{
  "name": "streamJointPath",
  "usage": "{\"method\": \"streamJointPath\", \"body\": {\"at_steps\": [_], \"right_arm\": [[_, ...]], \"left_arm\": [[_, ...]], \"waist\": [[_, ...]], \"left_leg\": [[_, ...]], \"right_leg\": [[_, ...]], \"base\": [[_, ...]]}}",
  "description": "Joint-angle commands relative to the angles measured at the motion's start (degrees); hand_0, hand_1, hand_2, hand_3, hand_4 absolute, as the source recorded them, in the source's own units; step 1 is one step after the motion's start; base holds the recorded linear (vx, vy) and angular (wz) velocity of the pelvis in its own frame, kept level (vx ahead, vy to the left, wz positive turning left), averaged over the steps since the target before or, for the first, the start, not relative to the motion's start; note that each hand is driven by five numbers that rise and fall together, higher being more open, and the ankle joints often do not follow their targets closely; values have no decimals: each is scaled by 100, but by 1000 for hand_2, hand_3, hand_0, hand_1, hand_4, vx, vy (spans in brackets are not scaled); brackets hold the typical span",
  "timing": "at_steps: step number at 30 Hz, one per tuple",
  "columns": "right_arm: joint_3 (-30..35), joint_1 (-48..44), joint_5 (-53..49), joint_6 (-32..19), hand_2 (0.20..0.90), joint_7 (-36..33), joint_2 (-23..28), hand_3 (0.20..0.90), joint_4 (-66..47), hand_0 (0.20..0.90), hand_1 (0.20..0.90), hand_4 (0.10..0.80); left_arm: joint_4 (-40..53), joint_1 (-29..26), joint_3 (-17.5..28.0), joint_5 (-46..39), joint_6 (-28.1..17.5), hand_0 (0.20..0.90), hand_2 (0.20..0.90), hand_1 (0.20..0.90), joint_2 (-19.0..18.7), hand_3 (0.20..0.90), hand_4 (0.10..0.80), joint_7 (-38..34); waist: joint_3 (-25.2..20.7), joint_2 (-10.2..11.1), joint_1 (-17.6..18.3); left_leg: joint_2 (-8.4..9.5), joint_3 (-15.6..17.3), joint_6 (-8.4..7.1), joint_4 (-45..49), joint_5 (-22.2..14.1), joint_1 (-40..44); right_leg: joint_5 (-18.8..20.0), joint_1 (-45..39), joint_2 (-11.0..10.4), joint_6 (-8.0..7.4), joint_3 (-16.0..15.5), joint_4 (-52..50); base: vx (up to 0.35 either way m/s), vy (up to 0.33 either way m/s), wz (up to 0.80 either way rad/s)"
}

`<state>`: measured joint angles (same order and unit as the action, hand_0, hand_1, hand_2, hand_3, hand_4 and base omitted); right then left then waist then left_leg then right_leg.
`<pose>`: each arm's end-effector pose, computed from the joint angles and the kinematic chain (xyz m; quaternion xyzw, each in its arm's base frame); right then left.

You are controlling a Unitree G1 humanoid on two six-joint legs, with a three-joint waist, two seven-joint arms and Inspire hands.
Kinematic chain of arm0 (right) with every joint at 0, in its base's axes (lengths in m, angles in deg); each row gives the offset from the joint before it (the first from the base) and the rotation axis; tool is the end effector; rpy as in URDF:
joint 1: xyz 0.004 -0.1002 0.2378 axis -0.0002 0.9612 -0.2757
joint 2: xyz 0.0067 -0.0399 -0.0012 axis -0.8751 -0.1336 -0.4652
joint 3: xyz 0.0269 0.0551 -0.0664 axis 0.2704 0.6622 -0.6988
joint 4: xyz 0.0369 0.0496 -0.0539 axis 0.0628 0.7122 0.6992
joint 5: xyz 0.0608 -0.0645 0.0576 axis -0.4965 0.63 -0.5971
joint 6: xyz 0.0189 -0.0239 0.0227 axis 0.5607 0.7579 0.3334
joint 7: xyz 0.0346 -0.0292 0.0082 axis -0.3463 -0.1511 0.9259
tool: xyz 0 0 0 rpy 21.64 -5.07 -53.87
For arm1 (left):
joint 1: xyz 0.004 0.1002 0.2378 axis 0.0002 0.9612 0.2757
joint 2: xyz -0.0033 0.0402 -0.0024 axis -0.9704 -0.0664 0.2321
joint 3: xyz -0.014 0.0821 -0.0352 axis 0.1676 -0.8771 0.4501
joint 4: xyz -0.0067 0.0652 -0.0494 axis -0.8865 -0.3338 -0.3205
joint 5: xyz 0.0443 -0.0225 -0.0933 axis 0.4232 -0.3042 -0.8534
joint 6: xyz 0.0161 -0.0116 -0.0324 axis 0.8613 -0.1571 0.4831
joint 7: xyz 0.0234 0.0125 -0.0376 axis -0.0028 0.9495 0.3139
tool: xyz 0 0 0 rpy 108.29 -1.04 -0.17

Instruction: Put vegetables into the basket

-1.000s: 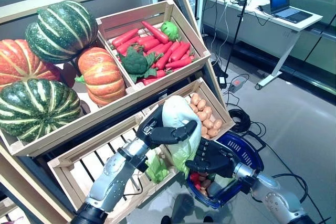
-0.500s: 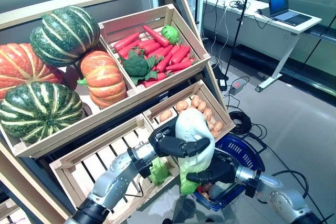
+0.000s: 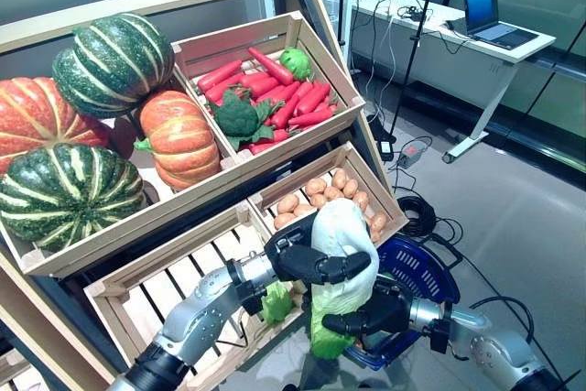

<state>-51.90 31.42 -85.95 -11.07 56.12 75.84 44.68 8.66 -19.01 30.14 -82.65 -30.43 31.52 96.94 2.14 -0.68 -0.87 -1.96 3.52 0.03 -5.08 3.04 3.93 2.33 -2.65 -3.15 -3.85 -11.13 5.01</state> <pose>0.1768 -0.1871 0.0250 0.2019 0.2485 0.4783 0.8178 0.2077 0.1521 0.0726 -0.2015 0.0274 -0.5014 0.8410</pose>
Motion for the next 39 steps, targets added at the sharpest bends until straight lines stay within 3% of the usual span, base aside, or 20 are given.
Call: {"method": "streamJointPath", "body": {"at_steps": [1,2,3,10,13,17,23,25,31,39], "right_arm": [[-34,-718,-838,-351,300,205,-707,300,-361,300,300,400],[-14,-690,-826,-363,300,177,-701,300,-366,300,300,400],[60,-622,-834,-369,300,58,-678,300,-403,300,300,400],[621,-177,-792,-568,300,-709,-646,300,-432,300,300,400],[1105,250,-581,-672,300,-1145,-614,300,-443,300,300,400],[1739,790,-468,-1069,300,-1742,-591,300,-375,300,300,400],[2285,871,-484,-1668,300,-2595,-761,300,-84,300,300,400],[2367,721,-471,-1878,300,-2836,-783,300,45,300,300,400],[2605,-564,-548,-2978,300,-4310,-1059,300,805,300,300,400],[2504,-1993,-930,-3392,300,-5129,-1022,300,2096,300,300,400]], "left_arm": [[335,-752,-427,-476,-488,512,512,512,560,512,541,477],[340,-738,-400,-437,-510,754,754,754,540,754,703,477],[379,-688,-328,-354,-595,900,900,900,467,900,800,421],[615,-356,397,-68,-751,900,900,900,96,900,800,-34],[788,53,1072,219,-846,900,900,900,-132,900,800,-251],[868,616,1812,791,-1241,900,900,900,-442,900,800,-669],[693,825,2414,1565,-1741,900,900,900,-454,900,800,-1503],[614,739,2479,1716,-1934,900,900,900,-464,900,800,-1768],[101,-351,2350,2469,-2607,900,900,900,-251,900,800,-3626],[-125,-1314,1805,2859,-2950,900,900,900,162,900,800,-4478]], "waist": [[-409,242,17],[-414,242,15],[-415,237,14],[-354,218,-1],[-320,213,-1],[-203,198,30],[78,156,43],[242,122,44],[1414,-68,121],[2316,-82,-48]], "left_leg": [[-209,-160,-221,8,-117,-142],[-208,-157,-220,8,-118,-143],[-212,-149,-220,8,-110,-153],[-209,-167,-215,8,-87,-184],[-214,-174,-207,8,-68,-212],[-235,-175,-205,8,-29,-274],[-233,-193,-220,8,7,-544],[-242,-206,-237,8,59,-691],[-201,-395,-348,559,274,-1895],[-143,-442,-498,1382,318,-3350]], "right_leg": [[280,-141,-540,-353,147,-1],[278,-140,-541,-353,146,-1],[280,-131,-543,-355,144,-1],[291,-117,-542,-355,92,-1],[276,-101,-525,-336,68,-10],[230,-22,-476,-296,63,-70],[161,262,-409,-224,70,-123],[112,456,-379,-190,80,-242],[-49,1642,-252,-1,167,-1038],[-127,2775,-228,57,23,-1657]], "base": [[0,0,0],[0,0,0],[0,0,0],[3,-4,0],[50,-41,1],[30,-36,-1],[-72,-45,0],[-206,-37,-1],[-351,-6,-3],[-224,-53,1]]}}
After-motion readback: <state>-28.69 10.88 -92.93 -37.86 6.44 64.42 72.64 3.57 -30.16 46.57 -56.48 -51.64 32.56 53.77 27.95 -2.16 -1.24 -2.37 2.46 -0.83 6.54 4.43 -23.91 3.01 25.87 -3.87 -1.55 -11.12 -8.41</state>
